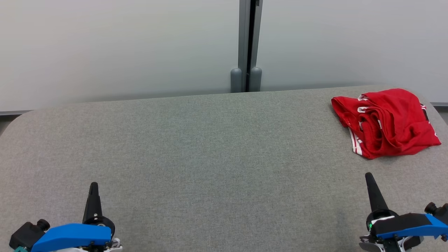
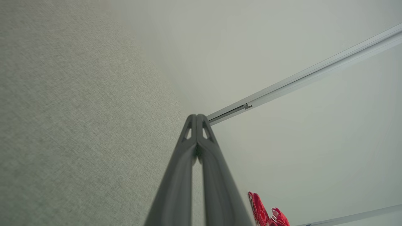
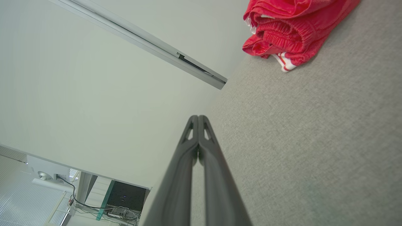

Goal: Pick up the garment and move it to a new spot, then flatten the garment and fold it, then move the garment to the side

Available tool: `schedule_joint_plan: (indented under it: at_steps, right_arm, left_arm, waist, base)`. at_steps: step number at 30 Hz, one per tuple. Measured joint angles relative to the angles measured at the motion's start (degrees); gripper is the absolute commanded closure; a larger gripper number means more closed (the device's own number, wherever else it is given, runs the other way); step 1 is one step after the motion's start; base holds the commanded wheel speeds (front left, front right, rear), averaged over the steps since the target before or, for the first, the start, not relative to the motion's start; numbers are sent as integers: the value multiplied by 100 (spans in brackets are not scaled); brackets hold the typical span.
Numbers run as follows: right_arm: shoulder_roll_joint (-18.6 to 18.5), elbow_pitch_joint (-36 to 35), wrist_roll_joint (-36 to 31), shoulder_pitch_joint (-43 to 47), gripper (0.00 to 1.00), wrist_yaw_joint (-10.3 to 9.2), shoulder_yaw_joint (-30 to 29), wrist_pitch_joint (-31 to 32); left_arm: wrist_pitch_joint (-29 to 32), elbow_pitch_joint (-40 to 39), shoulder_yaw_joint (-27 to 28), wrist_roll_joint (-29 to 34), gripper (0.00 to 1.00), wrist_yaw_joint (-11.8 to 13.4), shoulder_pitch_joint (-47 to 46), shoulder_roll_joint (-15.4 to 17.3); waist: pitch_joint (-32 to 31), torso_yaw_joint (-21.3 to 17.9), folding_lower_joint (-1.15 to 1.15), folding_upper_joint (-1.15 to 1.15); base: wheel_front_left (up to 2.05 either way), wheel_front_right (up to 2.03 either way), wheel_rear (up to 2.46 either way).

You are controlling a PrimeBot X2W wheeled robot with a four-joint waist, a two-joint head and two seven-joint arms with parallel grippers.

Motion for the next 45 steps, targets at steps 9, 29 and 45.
schedule_joint_plan:
  at_steps: [9,29,45]
  right_arm:
    - [3,-19,516,-30,100,0,-38,136]
    - [11,-55,1551,-105,100,0,-124,398]
    - [14,-82,2261,-165,100,0,-181,579]
  left_arm:
    - [135,14,21,-580,100,-30,-84,4]
    - [400,46,63,-1695,100,-101,-270,12]
    - [578,74,94,-2460,100,-146,-388,16]
  waist:
    - [3,12,0,0]
    - [10,39,0,-1]
    - [15,60,0,-1]
  base:
    - [0,0,0]
    - [0,0,0]
    - [0,0,0]
